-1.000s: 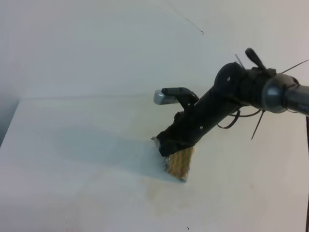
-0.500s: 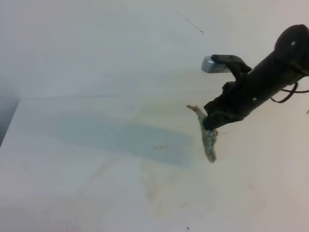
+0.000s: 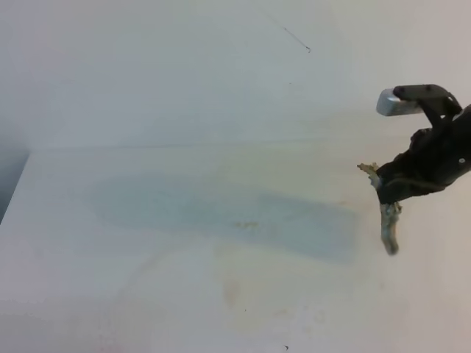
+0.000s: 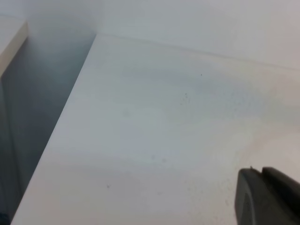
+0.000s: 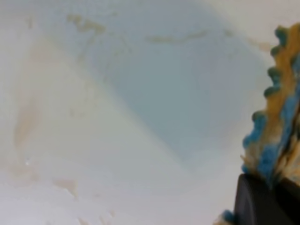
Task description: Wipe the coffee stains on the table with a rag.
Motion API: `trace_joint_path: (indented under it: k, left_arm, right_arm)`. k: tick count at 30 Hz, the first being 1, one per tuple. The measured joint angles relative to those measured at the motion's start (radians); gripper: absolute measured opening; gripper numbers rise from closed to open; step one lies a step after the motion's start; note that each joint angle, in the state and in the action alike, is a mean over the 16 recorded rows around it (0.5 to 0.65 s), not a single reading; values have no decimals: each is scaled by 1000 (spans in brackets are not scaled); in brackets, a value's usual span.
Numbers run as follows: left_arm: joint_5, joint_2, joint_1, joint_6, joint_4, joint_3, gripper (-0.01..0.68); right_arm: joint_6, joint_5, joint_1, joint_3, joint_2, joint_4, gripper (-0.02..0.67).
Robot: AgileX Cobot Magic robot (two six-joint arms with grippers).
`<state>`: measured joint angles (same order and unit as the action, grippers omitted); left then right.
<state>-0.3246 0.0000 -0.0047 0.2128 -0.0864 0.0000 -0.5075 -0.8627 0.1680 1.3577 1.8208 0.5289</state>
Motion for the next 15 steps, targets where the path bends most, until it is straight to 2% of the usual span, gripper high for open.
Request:
trace_joint_path:
  k: [4, 7, 15]
  left_arm:
    - [0, 0, 0, 0, 0, 0, -1]
    - [0, 0, 0, 0, 0, 0, -1]
    - [0, 0, 0, 0, 0, 0, -1]
  right_arm:
    - [-6, -5, 7, -9, 25, 9, 10]
    - [-16, -4, 16, -12, 46, 30, 44]
    - [-37, 3, 38, -14, 75, 52, 237]
